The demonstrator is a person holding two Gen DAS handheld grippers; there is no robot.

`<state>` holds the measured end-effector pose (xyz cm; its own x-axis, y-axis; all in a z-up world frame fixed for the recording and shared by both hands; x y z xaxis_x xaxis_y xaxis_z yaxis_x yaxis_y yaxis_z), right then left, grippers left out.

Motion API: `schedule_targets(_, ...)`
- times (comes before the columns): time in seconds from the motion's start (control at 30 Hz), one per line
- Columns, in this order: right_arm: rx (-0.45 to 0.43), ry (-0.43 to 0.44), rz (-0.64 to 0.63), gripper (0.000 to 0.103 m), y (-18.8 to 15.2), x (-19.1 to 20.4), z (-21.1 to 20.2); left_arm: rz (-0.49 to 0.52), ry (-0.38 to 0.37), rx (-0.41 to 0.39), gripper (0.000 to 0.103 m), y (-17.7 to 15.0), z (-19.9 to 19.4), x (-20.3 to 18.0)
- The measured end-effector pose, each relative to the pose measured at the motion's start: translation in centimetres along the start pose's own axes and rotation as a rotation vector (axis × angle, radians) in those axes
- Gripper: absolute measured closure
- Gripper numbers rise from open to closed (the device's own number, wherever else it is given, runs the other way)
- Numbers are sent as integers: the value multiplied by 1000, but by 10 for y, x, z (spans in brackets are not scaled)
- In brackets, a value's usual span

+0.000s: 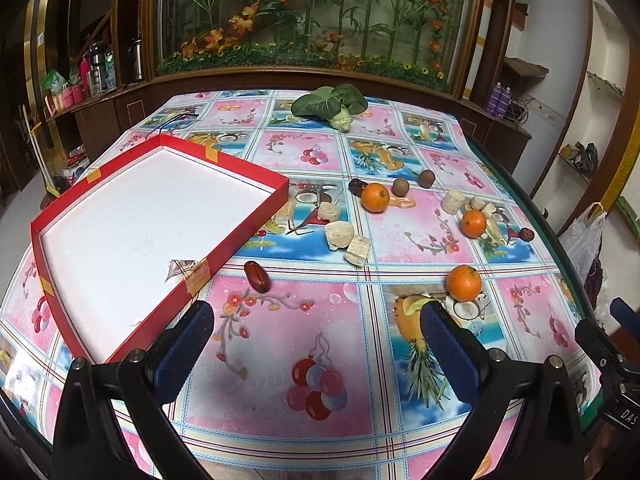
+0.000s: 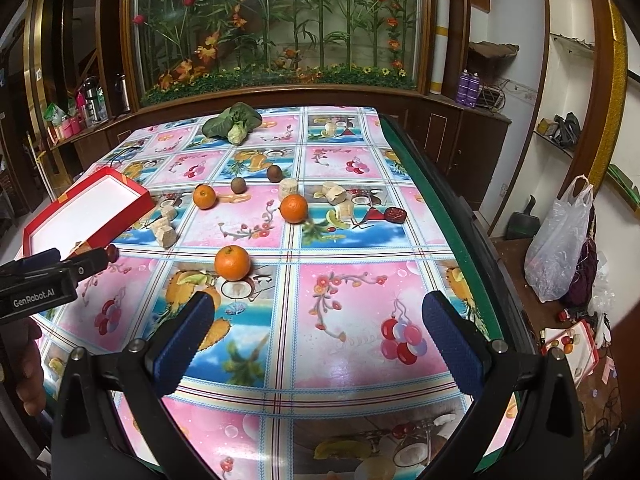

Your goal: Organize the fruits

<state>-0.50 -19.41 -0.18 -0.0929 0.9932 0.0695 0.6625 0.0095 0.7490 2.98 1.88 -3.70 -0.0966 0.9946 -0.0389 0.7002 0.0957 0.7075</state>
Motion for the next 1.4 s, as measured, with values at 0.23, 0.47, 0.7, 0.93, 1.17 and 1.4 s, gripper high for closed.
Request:
schedule_targets(0.23, 1, 5, 2, 0, -1, 0, 1, 1, 2, 4, 1, 0, 1, 0)
schedule_targets(0.47, 0, 4, 0, 0, -1, 0, 2, 0, 4, 3, 1, 0, 1, 1)
schedule_targets(0.7, 1, 6, 1, 0, -2, 0, 2, -1, 5, 3, 1, 0, 2, 3)
schedule_targets(0.93, 1, 4, 2, 0, -1, -1, 2, -2, 8, 2, 1, 0, 3, 3)
schedule_targets(1.17, 0, 7, 0, 0, -1, 0, 2, -2, 7, 1, 1, 0, 3, 4)
schedule_targets(1.4, 0, 6, 0, 0, -1, 1, 3, -3, 6, 3, 1, 0, 5, 4)
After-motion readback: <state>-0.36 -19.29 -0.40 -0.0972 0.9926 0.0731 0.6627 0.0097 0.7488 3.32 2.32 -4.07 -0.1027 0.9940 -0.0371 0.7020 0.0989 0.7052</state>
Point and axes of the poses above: each gripper's, at about its wrist camera, not at the fingertips, and z roughly the way its jaws point, x to its left, y to its top, the point moved 2 cm from there along z, roughly the way its jaws point, and after that the axes turned 5 degrees about z, right-handed, at the moved point
